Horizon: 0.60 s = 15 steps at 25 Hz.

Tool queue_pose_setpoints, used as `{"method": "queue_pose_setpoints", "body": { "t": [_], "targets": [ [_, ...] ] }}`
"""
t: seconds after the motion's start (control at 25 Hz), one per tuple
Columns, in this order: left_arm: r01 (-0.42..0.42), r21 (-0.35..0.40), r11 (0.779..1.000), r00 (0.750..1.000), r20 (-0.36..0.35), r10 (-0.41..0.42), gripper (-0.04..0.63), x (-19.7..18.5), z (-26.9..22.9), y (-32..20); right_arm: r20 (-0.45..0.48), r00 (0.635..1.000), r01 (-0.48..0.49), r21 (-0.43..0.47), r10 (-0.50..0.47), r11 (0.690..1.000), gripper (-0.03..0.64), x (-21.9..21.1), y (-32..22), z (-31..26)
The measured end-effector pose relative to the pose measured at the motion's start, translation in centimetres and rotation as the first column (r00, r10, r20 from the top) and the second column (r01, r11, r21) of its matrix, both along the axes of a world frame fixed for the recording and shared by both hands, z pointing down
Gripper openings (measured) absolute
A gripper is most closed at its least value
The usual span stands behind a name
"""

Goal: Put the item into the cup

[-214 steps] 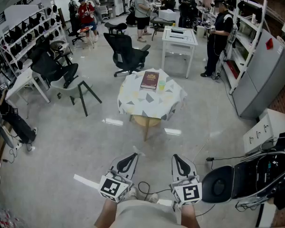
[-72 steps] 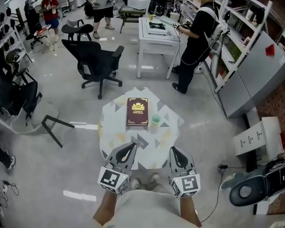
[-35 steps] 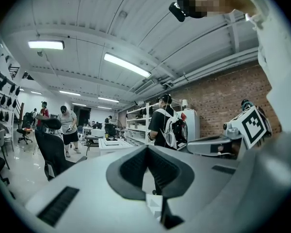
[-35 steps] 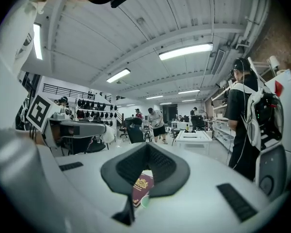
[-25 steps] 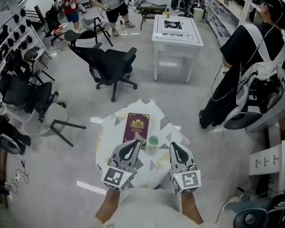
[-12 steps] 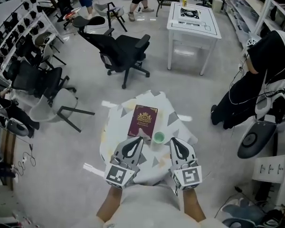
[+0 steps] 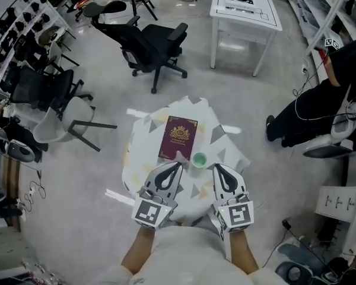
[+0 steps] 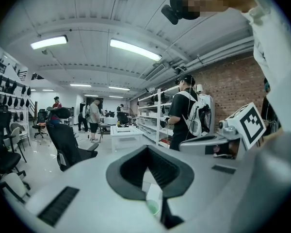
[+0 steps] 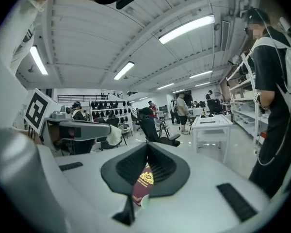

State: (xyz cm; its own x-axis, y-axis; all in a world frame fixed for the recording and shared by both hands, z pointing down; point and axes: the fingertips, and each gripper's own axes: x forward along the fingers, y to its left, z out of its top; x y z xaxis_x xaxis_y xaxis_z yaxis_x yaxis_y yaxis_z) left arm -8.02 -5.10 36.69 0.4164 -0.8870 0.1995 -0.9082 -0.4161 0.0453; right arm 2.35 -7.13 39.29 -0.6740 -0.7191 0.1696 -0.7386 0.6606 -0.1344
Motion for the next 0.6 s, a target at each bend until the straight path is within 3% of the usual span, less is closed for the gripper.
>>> {"method": "queue_pose_setpoints", "body": {
  "t": [0.28,0.6],
  "targets": [
    [-0.051,0.017,0.999,0.998,-0.038,0.051,0.011,0.6,1.8,-1.5,-0.046,0.997,-0.060,-0.018,0.059,0.998,0.008,0.5,0.0,1.8],
    [-0.112,-0.062,0.992,0.992,-0.063,0.108,0.011,0.8,6.2,-2.3,-0.081,0.990,-0.122,-0.065,0.117,0.990,0.008,0.4,0.1,4.8]
  ]
}}
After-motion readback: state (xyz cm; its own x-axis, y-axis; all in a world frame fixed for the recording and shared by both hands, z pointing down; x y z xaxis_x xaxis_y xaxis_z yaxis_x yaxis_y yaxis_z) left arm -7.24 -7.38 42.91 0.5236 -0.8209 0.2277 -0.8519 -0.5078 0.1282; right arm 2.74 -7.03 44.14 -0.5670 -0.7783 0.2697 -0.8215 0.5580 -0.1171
